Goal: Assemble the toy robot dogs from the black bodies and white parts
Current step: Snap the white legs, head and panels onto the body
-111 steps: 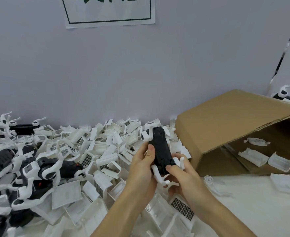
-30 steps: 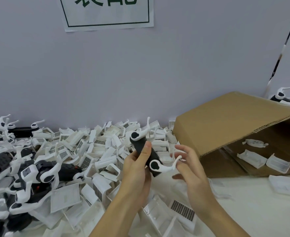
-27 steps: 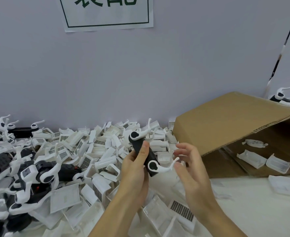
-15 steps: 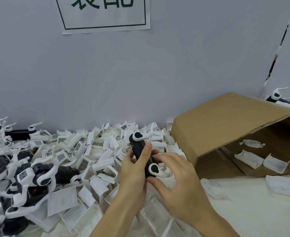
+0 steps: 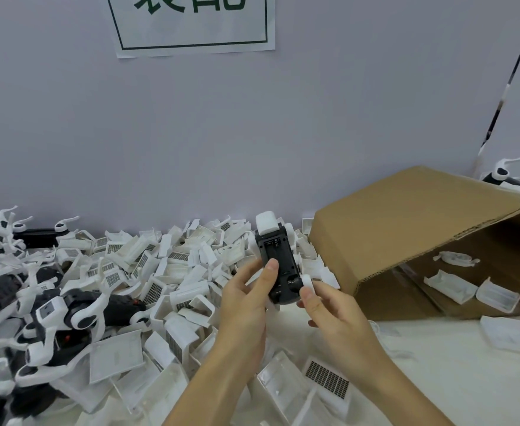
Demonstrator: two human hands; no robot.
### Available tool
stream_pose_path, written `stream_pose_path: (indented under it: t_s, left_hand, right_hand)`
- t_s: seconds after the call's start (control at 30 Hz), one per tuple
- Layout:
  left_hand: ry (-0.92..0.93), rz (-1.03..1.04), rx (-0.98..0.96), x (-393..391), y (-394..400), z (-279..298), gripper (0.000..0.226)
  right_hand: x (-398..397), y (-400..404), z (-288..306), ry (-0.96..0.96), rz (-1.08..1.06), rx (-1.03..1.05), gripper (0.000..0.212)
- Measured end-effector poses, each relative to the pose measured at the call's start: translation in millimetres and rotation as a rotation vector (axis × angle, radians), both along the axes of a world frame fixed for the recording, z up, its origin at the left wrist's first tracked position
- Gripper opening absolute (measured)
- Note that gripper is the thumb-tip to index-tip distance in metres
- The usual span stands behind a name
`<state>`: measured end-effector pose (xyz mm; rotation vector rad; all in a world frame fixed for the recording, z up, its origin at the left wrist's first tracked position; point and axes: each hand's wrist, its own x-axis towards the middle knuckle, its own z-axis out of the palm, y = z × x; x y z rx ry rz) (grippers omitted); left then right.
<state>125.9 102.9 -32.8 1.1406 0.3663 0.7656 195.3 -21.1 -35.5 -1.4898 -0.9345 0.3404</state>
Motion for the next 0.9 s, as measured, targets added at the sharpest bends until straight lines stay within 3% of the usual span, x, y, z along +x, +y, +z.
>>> stream_pose_path:
  t_s: [0.1,0.17,0.33,0.43,0.5,0.67,0.9]
  left_hand:
    - [0.035,0.021,0.006,2,0,-2,0.054]
    - [0.049,0.053,-0.008,3,2,-4,0.052]
    - [0.053,0.061,-0.020,1,2,-3,0.053]
    - [0.056,0.054,0.014,-1,0,-1,0.056]
    - [0.063,0.045,0.039,-1,-1,0,0.048]
    - [0.052,0.032,0.071,-2,-1,-1,0.009]
    - [0.029,0.029,0.185,-3,-4,0,0.014]
  right_hand:
    - [11,-8,0,-0.061,-0.210,-0.017,0.023]
    - [20,-18,3,-0.200,-0.383,-0.106,0.022]
    - [23,-35,12,-0.556,-0.351,-0.683,0.014]
    - [15,-32,13,-0.648,-0.305,-0.929,0.047]
    - [14,-32,13,-0.613,-0.244,-1.000,0.055]
    - [17,-35,12,-0.573,-0.202,-0.981,0.032]
    - [26,-37,14,-0.475,-0.262,-0.470,0.037]
